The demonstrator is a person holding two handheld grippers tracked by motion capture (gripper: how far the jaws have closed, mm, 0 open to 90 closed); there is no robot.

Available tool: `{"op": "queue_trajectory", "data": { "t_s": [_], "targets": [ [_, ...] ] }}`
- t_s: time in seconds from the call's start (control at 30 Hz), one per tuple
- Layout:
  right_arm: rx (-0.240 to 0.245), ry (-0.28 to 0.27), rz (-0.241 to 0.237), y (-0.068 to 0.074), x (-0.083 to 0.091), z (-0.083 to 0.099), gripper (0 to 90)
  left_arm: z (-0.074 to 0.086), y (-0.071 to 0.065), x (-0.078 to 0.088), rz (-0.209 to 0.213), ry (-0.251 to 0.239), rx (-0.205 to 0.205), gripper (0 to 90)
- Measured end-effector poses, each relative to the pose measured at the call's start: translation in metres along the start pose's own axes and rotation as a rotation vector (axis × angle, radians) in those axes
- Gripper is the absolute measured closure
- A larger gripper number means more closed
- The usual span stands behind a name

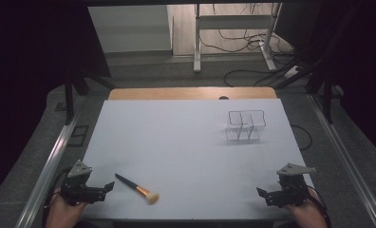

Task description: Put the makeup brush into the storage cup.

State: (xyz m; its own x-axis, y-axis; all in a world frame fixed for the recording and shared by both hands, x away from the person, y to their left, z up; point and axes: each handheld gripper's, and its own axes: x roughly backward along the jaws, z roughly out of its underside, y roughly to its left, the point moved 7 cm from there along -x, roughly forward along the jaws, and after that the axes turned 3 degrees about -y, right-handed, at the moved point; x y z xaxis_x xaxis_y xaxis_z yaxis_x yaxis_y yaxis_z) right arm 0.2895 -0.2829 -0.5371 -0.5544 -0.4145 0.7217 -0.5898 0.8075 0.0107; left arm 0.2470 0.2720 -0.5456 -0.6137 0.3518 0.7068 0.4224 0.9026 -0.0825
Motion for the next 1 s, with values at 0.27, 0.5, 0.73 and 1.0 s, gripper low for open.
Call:
{"op": "queue_trajectory", "data": {
  "t_s": [0.27, 0.5, 0.73, 1.0],
  "targets": [
    [0.006, 0.003, 0.005, 0.0003, -0.0002, -0.0007, 0.0, 0.0012, -0.0017, -0.0002, 0.023, 0.001, -0.027, 0.0],
    [0.018, 0.004, 0.016, 0.0001, -0.0009, -0.0014, 0.0, 0.0027, -0.0031, -0.0007, 0.043, -0.005, -0.046, 0.0],
    [0.015, -0.003, 0.017, 0.0006, -0.0014, -0.0021, 0.0, 0.0035, -0.0015, -0.0025, 0.032, -0.013, -0.041, 0.0],
    [0.017, 0.005, 0.016, 0.0009, -0.0019, -0.0016, 0.0, 0.0035, -0.0011, -0.0038, 0.031, -0.013, -0.035, 0.1]
  ]
}}
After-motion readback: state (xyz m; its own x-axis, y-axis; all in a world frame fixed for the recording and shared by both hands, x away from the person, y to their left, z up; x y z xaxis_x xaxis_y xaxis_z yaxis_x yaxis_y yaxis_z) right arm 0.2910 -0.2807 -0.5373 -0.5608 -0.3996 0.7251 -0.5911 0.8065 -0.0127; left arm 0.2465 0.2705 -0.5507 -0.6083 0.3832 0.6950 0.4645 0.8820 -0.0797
